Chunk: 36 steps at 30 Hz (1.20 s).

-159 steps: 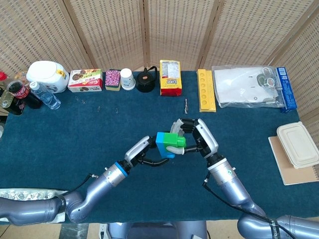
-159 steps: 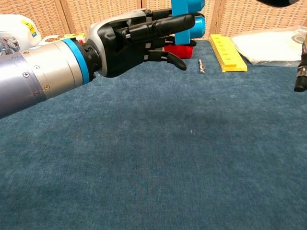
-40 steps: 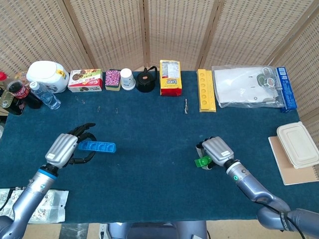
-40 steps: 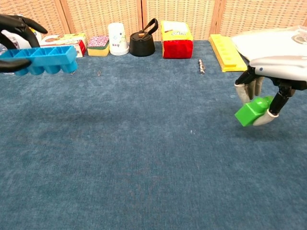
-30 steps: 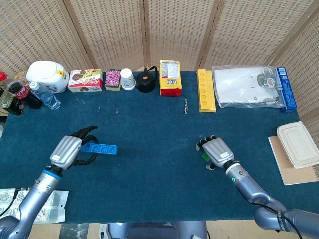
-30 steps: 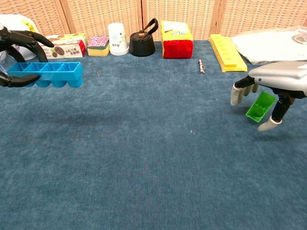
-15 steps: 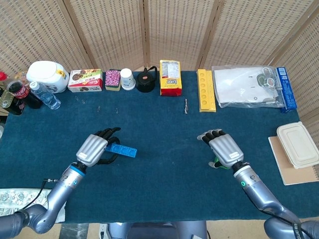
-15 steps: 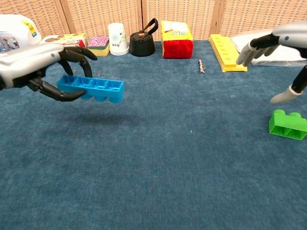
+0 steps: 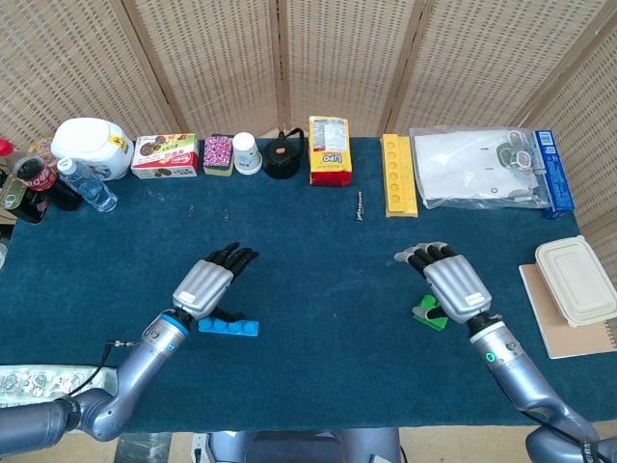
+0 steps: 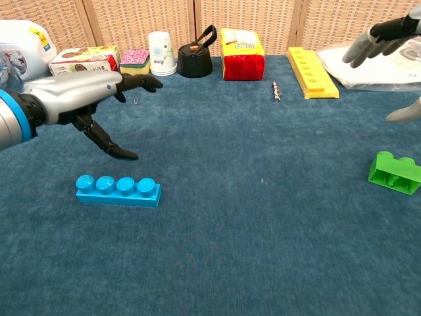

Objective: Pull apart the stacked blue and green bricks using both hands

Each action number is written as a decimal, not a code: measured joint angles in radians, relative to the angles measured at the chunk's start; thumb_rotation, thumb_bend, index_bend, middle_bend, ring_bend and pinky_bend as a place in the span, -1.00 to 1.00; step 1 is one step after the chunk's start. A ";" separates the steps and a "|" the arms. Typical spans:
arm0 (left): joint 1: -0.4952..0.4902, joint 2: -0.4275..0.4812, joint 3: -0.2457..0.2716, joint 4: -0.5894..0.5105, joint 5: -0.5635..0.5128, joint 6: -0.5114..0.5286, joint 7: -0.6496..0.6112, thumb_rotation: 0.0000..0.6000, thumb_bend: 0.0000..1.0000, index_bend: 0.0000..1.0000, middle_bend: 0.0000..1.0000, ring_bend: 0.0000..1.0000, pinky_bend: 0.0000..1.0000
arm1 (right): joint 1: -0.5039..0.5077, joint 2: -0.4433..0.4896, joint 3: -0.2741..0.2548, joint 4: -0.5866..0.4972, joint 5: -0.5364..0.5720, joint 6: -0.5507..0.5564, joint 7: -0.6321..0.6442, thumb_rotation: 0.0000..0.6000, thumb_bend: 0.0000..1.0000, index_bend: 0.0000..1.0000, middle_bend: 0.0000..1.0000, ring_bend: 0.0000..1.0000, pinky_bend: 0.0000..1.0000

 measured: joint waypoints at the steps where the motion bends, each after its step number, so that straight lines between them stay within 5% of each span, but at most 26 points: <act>1: 0.004 0.008 -0.001 -0.010 0.000 0.010 -0.001 0.61 -0.75 -0.86 -0.77 -0.96 -0.59 | -0.003 0.000 0.001 0.004 0.000 0.004 0.007 1.00 -0.95 -0.55 -0.50 -0.59 -0.65; 17: 0.261 0.344 0.086 -0.191 0.120 0.318 -0.132 0.62 -0.75 -0.86 -0.77 -0.96 -0.59 | -0.059 -0.028 0.031 0.056 0.122 0.070 -0.040 1.00 -0.80 -0.55 -0.52 -0.62 -0.66; 36: 0.545 0.433 0.160 -0.104 0.173 0.598 -0.358 0.61 -0.74 -0.86 -0.77 -0.96 -0.59 | -0.217 0.007 -0.012 0.011 0.151 0.254 -0.111 1.00 -0.83 -0.55 -0.51 -0.62 -0.70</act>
